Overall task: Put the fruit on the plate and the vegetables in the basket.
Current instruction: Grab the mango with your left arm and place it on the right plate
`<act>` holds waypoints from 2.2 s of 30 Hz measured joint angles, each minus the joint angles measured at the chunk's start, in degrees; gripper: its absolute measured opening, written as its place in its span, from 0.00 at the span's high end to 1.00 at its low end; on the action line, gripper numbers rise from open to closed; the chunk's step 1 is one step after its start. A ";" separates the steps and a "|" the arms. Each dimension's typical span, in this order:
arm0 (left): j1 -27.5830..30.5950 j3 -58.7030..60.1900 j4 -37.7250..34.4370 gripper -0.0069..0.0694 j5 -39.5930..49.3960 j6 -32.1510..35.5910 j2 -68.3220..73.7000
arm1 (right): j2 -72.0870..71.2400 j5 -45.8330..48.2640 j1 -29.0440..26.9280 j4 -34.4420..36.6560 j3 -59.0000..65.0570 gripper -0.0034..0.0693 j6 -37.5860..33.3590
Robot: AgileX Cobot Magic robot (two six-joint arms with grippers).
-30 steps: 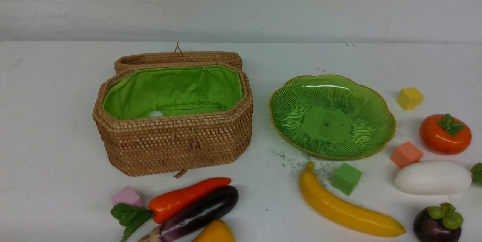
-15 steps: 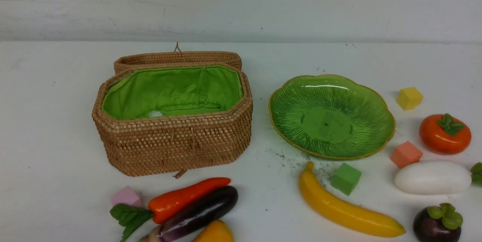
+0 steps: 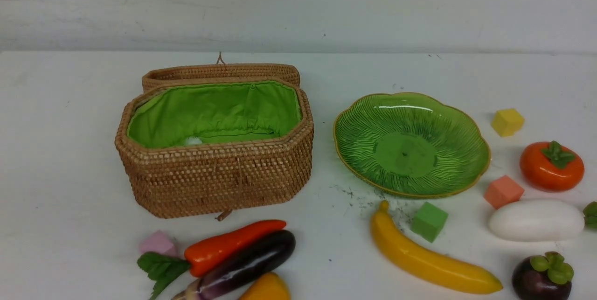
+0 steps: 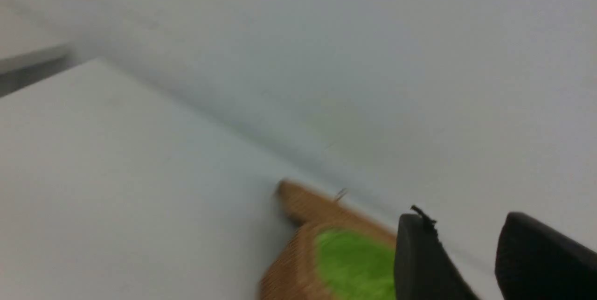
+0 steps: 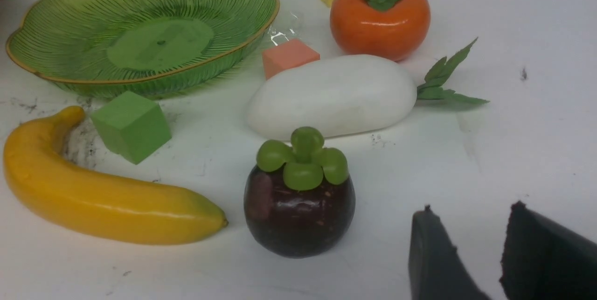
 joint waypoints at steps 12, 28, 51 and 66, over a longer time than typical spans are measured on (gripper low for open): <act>-1.64 -1.18 -15.79 0.60 19.97 19.98 21.30 | 0.00 0.00 0.00 0.00 0.00 0.62 0.00; -37.00 -8.36 -24.24 0.23 26.15 31.08 45.59 | 0.00 0.00 0.00 0.02 0.00 0.62 0.00; -46.42 -17.70 -12.16 0.11 17.21 29.01 76.36 | 0.00 0.00 0.00 0.02 0.00 0.62 0.00; -46.42 -23.99 -18.23 0.14 25.91 35.84 76.48 | 0.00 0.00 0.00 0.02 0.00 0.62 0.00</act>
